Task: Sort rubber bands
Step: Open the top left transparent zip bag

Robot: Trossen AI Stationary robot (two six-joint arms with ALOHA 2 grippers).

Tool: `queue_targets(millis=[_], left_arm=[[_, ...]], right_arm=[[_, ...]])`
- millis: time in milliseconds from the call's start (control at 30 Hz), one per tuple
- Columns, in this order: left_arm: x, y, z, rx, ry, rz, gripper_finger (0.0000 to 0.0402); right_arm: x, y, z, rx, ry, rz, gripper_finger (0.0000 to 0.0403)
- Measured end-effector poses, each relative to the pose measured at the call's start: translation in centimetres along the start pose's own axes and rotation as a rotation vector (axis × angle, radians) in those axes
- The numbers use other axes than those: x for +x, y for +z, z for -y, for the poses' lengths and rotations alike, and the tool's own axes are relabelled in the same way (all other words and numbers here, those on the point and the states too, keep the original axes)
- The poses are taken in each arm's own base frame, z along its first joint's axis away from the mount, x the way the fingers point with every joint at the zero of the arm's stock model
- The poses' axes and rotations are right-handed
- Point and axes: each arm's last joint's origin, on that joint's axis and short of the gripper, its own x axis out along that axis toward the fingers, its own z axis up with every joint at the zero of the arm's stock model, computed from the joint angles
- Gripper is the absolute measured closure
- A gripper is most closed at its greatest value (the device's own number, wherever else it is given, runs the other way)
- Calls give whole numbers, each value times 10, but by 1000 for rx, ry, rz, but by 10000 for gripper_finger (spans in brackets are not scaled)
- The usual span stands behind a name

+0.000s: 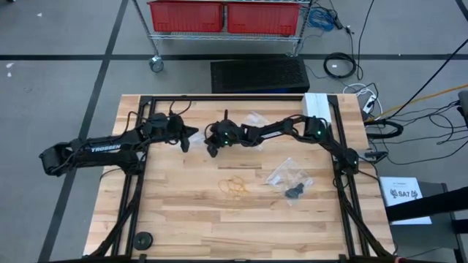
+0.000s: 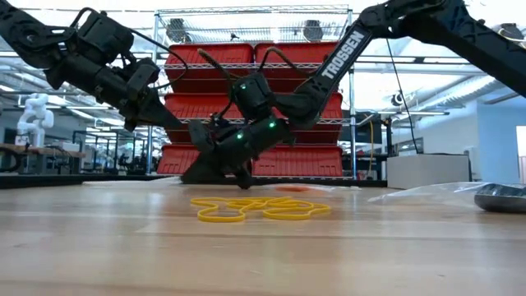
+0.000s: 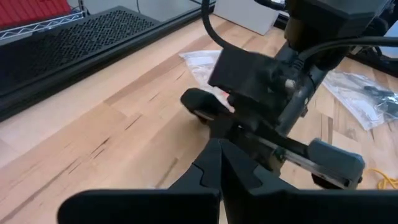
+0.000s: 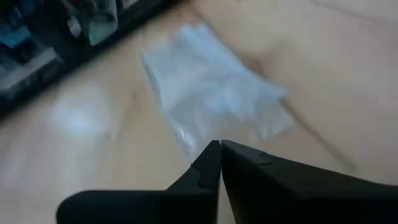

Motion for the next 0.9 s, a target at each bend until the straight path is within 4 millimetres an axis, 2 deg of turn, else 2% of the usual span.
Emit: queue_targets(millis=[167, 333, 400, 533, 600, 733, 900], left_arm=[[0, 0, 0, 23, 1, 0, 400], [0, 3, -1, 30, 15, 35, 400], [0, 5, -1, 28, 23, 54, 400], [0, 6, -1, 28, 36, 60, 400], [0, 6, -1, 26, 38, 59, 400], [0, 5, -1, 24, 41, 56, 400], [0, 5, -2, 27, 43, 58, 400]], right_arm=[[-19, 9, -6, -86, -71, -142, 402], [-21, 25, -19, -164, -2, -6, 399], [-14, 25, -21, -177, 19, 51, 401], [6, 12, -12, -181, -9, 15, 402], [17, 12, -10, -190, -19, 10, 402], [26, 10, -10, -208, -68, -131, 402], [7, 15, -18, -260, -114, -333, 402]])
